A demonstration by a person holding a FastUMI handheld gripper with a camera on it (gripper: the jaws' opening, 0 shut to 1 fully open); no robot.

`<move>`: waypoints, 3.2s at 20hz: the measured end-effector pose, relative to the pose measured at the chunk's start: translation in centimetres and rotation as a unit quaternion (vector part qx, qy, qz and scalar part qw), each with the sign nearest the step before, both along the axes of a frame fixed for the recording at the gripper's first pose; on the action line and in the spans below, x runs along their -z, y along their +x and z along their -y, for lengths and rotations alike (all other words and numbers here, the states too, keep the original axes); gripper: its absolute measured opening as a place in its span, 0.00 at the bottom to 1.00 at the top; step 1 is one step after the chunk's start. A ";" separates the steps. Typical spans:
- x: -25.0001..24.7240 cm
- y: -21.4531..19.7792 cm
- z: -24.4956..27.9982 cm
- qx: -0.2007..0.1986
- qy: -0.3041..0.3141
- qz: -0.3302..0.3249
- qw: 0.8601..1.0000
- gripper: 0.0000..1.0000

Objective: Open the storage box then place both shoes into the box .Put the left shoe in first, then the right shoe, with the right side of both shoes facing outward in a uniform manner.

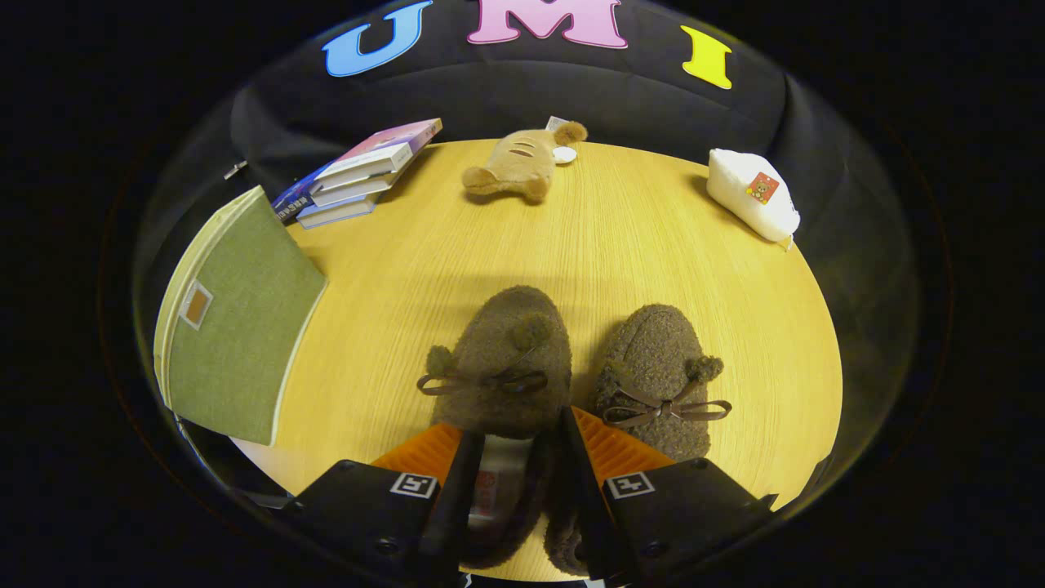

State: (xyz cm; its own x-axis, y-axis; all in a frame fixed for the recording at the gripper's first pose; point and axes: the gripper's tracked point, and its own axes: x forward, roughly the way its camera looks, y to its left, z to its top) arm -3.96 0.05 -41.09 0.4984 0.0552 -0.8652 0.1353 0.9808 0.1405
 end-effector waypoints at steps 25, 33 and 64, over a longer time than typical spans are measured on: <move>-18.1 3.1 -6.6 0.078 0.122 0.060 0.988 0.06; -24.7 6.9 -18.4 0.034 0.184 0.061 0.980 0.06; -14.9 10.9 -37.6 0.004 0.194 -0.087 0.977 0.55</move>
